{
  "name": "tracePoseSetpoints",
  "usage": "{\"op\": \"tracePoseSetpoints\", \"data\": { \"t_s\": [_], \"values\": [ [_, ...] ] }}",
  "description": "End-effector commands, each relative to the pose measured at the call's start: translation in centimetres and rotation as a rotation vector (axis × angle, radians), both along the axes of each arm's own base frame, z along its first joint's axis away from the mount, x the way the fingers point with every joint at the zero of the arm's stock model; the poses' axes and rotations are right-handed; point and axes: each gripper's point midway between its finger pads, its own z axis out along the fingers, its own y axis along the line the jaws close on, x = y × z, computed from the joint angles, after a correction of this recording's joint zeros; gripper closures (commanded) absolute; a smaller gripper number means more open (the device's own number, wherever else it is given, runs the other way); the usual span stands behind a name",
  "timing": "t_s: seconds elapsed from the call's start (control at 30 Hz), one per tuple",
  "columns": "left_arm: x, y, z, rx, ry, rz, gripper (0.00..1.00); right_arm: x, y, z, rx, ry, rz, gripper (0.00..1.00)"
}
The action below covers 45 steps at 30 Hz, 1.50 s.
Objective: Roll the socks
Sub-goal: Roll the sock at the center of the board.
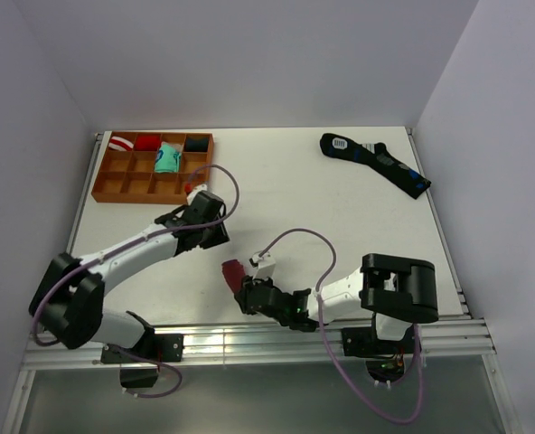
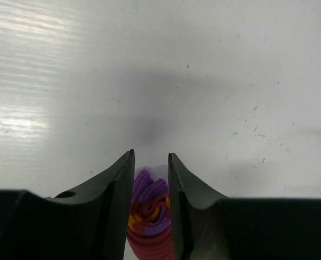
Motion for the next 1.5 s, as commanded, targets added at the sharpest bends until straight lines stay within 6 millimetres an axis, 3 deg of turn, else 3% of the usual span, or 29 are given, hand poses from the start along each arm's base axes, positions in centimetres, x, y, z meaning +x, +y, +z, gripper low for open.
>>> {"op": "tracePoseSetpoints", "data": {
  "t_s": [0.0, 0.33, 0.53, 0.83, 1.47],
  "values": [
    [0.0, 2.7, 1.9, -0.002, -0.048, 0.168, 0.64, -4.1, -7.6, -8.6, -0.374, 0.184, 0.067, 0.88],
    [-5.0, 3.5, 0.6, -0.106, 0.014, 0.278, 0.62, -4.0, -7.2, -9.0, -0.379, 0.185, 0.065, 0.89],
    [-7.9, 0.3, 0.8, -0.181, 0.014, 0.243, 0.54, -4.1, -7.1, -9.2, -0.383, 0.19, 0.067, 0.89],
    [-8.8, -0.1, 1.3, -0.194, -0.003, 0.256, 0.52, -4.2, -7.1, -9.5, -0.392, 0.196, 0.072, 0.89],
    [-9.1, -0.1, -1.4, -0.109, 0.035, 0.223, 0.47, -4.4, -7.6, -9.8, -0.393, 0.208, 0.074, 0.89]
  ]
}}
